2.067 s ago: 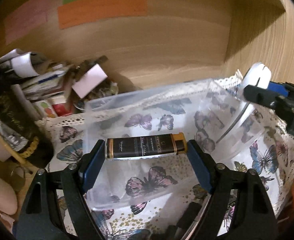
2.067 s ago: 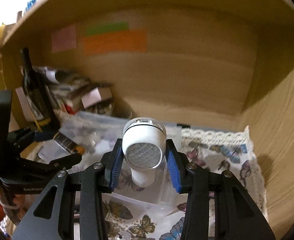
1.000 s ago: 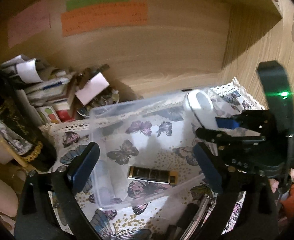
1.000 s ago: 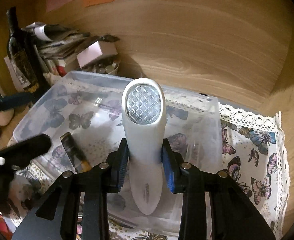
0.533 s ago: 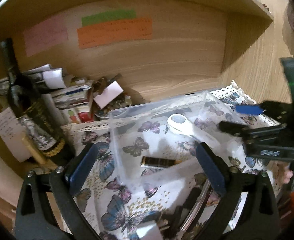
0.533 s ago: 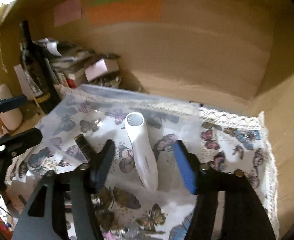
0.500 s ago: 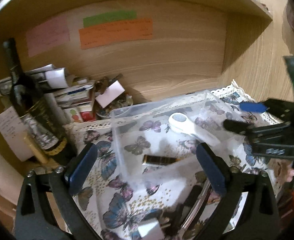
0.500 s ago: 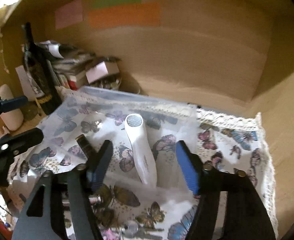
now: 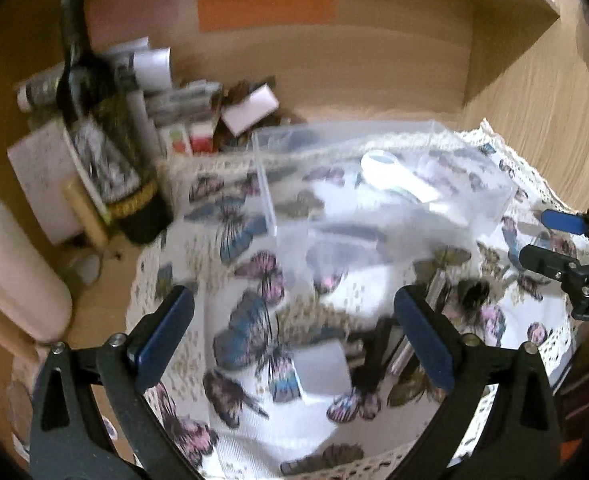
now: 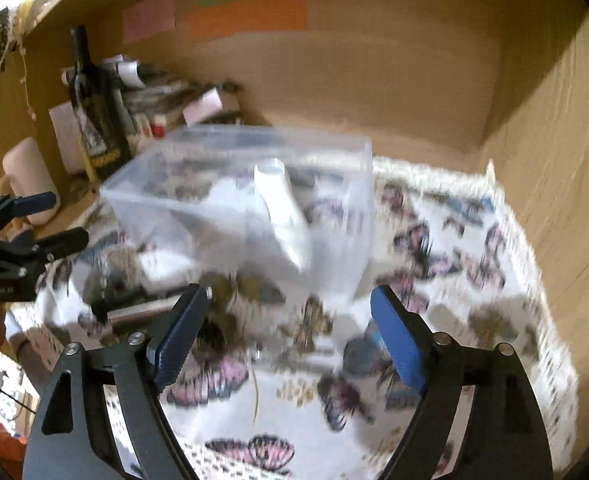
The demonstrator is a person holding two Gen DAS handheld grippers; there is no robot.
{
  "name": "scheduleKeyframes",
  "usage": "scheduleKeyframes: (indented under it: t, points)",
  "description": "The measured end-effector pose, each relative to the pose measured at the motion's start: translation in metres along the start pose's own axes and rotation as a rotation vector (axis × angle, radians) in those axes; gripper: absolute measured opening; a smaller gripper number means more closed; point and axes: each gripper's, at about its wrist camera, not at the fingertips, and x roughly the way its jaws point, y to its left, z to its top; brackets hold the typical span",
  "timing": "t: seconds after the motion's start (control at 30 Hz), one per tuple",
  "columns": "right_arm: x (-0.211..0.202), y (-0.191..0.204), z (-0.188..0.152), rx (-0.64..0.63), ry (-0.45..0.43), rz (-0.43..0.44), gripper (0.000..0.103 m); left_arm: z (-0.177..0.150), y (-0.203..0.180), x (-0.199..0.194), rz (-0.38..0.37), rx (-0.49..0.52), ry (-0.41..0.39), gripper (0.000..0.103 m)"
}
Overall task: Organize rigid objects
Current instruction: 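Grasp the small white cube charger with the left tool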
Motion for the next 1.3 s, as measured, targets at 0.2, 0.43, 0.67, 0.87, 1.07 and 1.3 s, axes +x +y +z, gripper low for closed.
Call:
scheduleKeyframes:
  t: [0.2,0.43,0.67,0.87,1.07,1.3]
  points:
    - [0.019,-0.005,-0.020,0.036,0.094,0.007,0.082,-0.023,0.005,0.010,-0.036,-0.031,0.072,0.072]
    - [0.037,-0.007,-0.026,0.064,0.166,0.030,0.083,-0.032,0.006,0.019,-0.094,-0.065,0.107,0.052]
    - [0.048,0.000,-0.025,0.024,0.178,0.013,0.082,-0.034,0.007,0.027,-0.119,-0.072,0.117,0.035]
    - [0.048,-0.003,-0.024,0.024,0.151,-0.016,0.046,-0.035,0.009,0.027,-0.122,-0.081,0.104,0.032]
    - [0.042,-0.015,-0.023,0.070,0.142,0.002,0.012,-0.032,0.012,0.019,-0.099,-0.085,0.063,0.028]
    - [0.028,-0.012,-0.026,0.067,0.127,0.019,0.023,-0.025,0.011,0.005,-0.086,-0.088,0.021,0.028]
